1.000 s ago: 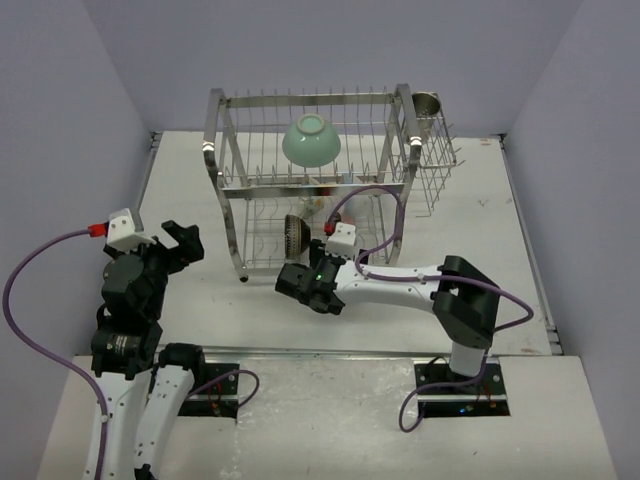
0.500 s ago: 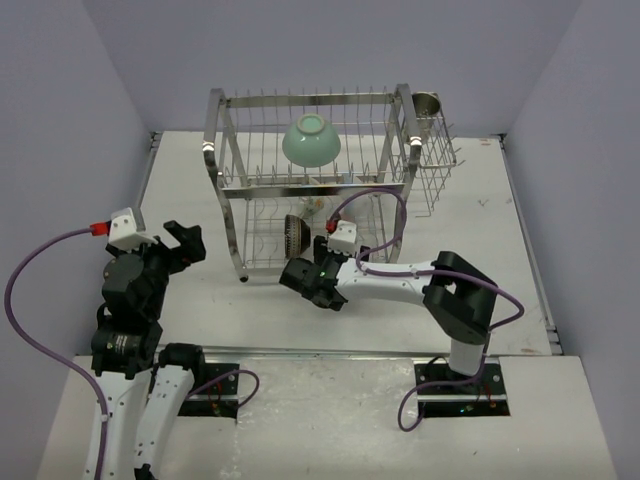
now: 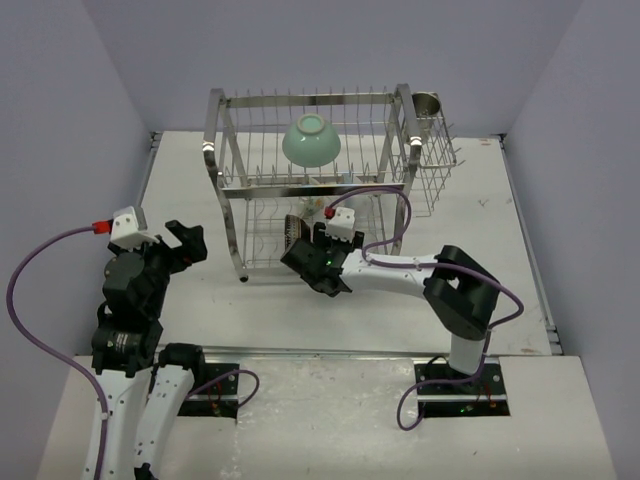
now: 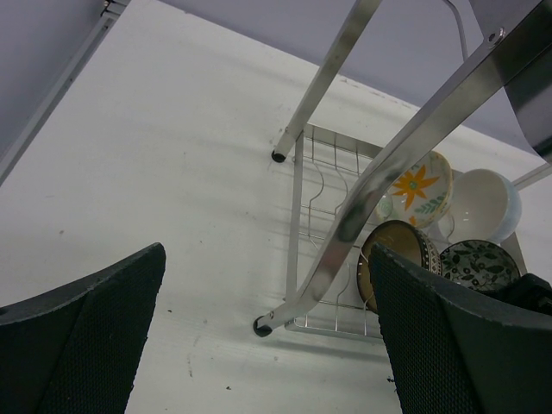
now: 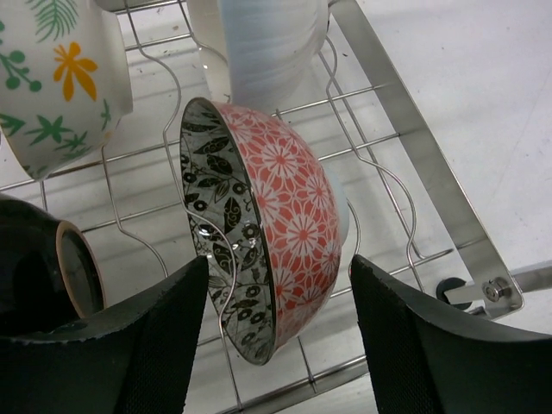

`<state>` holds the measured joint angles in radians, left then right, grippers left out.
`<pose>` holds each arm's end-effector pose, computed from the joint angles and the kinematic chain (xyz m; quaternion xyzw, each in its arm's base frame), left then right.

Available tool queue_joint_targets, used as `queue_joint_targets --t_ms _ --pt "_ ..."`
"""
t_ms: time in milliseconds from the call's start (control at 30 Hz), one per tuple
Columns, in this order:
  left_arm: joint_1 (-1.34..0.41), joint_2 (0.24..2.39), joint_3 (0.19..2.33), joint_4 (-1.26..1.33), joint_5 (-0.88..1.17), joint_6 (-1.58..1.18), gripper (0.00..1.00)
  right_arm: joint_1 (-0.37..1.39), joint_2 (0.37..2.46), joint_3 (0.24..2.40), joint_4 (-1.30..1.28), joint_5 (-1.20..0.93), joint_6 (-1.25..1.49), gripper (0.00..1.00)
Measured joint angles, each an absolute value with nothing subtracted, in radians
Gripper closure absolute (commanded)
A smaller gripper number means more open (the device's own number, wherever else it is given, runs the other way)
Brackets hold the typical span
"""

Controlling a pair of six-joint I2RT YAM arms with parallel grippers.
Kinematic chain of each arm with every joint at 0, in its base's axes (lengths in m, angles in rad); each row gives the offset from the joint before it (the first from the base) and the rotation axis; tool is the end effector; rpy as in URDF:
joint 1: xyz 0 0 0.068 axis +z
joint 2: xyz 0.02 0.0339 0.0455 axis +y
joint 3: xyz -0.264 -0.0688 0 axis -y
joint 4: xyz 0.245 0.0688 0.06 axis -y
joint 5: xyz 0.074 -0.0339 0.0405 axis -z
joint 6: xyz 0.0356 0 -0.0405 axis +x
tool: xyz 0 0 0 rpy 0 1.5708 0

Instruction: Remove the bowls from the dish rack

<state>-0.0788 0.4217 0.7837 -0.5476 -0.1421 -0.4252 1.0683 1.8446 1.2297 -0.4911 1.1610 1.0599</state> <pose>0.0945 -0.0024 0.3443 -0.1769 0.7484 -0.1059 0.6304 0.2047 0.3047 0.1965 0.1229 0.8142 -0.0906 0.5601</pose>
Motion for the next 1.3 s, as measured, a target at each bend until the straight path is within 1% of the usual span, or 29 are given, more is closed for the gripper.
queue_joint_targets --t_ms 100,200,233,267,367,400,467,533,567,600,633,667,700,900,1033,1133,1233,1300 --pt "-0.079 0.424 0.784 -0.548 -0.141 -0.425 0.0 1.055 1.845 1.23 -0.477 1.161 1.048 0.35" --pt "-0.079 0.424 0.784 -0.548 -0.141 -0.425 0.0 1.046 1.845 1.23 -0.472 1.161 1.036 0.4" --pt "-0.079 0.424 0.784 -0.548 -0.14 -0.425 0.0 1.044 1.846 1.23 -0.47 1.162 1.032 0.41" --pt "-0.079 0.424 0.784 -0.548 -0.138 -0.425 0.0 1.042 1.847 1.23 -0.466 1.163 1.029 0.46" --pt "-0.079 0.425 0.784 -0.548 -0.134 -0.425 0.0 1.035 1.861 1.232 -0.459 1.173 1.019 0.58" --pt "-0.079 0.426 0.784 -0.547 -0.133 -0.424 0.0 1.033 1.865 1.232 -0.462 1.18 1.015 0.59" --pt "-0.079 0.427 0.784 -0.547 -0.133 -0.424 0.0 1.029 1.871 1.233 -0.467 1.194 1.008 0.69" --pt "-0.079 0.43 0.784 -0.547 -0.131 -0.423 0.0 1.024 1.878 1.237 -0.474 1.209 0.999 0.72" --pt "-0.079 0.432 0.784 -0.547 -0.13 -0.423 0.0 1.02 1.884 1.242 -0.477 1.216 0.994 0.81" --pt "-0.079 0.434 0.784 -0.547 -0.13 -0.423 0.0 1.017 1.888 1.246 -0.477 1.22 0.99 0.84" --pt "-0.079 0.435 0.784 -0.547 -0.129 -0.423 0.0 1.015 1.892 1.25 -0.477 1.222 0.986 0.9" --pt "-0.079 0.436 0.784 -0.547 -0.127 -0.423 0.0 1.014 1.897 1.254 -0.477 1.225 0.983 0.94" --pt "-0.079 0.437 0.784 -0.546 -0.126 -0.423 0.0 1.012 1.902 1.259 -0.478 1.232 0.978 1.0" --pt "-0.079 0.44 0.784 -0.54 -0.113 -0.424 0.0 1.007 1.943 1.306 -0.511 1.262 0.97 1.0" --pt "-0.079 0.441 0.783 -0.535 -0.093 -0.427 0.0 1.007 1.988 1.377 -0.629 1.282 1.032 1.0" --pt "-0.079 0.446 0.78 -0.525 -0.081 -0.428 0.0 1.007 2.044 1.46 -0.78 1.309 1.145 1.0" --pt "-0.079 0.455 0.774 -0.517 -0.072 -0.435 0.0 1.008 2.139 1.599 -1.044 1.33 1.365 1.0" --pt "-0.079 0.458 0.77 -0.516 -0.066 -0.436 0.0 1.01 2.199 1.668 -1.169 1.36 1.473 1.0"
